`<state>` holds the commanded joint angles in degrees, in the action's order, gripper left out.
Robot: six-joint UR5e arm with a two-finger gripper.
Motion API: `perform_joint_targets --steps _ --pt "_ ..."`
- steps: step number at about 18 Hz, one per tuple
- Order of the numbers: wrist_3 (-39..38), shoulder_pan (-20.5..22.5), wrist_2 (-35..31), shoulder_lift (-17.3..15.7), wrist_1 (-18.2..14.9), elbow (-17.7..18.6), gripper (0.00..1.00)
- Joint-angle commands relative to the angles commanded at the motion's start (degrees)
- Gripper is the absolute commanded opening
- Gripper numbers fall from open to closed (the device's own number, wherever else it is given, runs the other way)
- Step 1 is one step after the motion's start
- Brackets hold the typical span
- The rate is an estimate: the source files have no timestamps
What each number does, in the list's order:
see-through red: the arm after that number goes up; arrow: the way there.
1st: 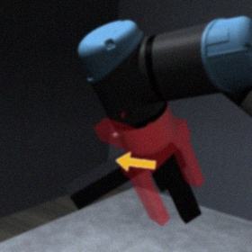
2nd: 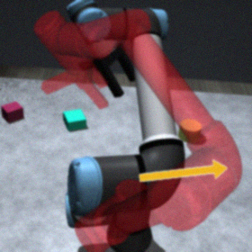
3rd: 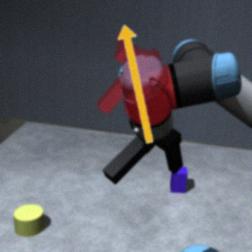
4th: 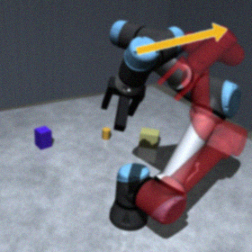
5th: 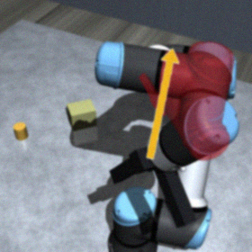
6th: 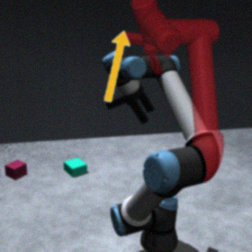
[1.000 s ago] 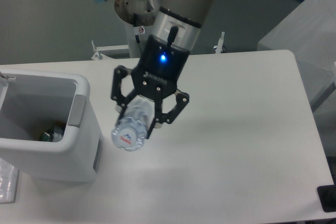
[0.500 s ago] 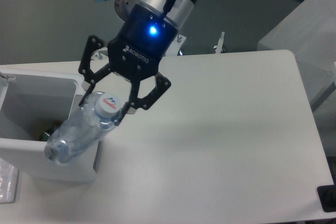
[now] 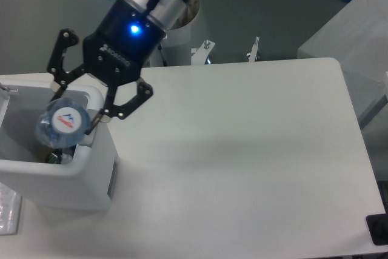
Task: Place the trash in the trash can
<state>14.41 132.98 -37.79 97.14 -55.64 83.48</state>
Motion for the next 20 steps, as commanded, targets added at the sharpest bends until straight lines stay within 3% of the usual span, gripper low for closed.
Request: perform_joint_targets --steps 3,4,6,7,14,20 --pt "5.6 -0.18 -0.26 -2.56 0.44 5.54 0.62" --pt "8.67 -0.18 -0.26 -2.74 0.79 7.21 0.77" --pt "12.47 -0.27 -0.35 -3.35 1.14 9.68 0.89" --pt "12.83 -0.27 -0.27 -3.62 1.49 10.47 1.0" --pt "13.8 0.7 -0.35 -3.97 1.67 11.09 1.0" --pt "17.49 6.23 -3.07 -4.5 1.58 9.87 1.0"
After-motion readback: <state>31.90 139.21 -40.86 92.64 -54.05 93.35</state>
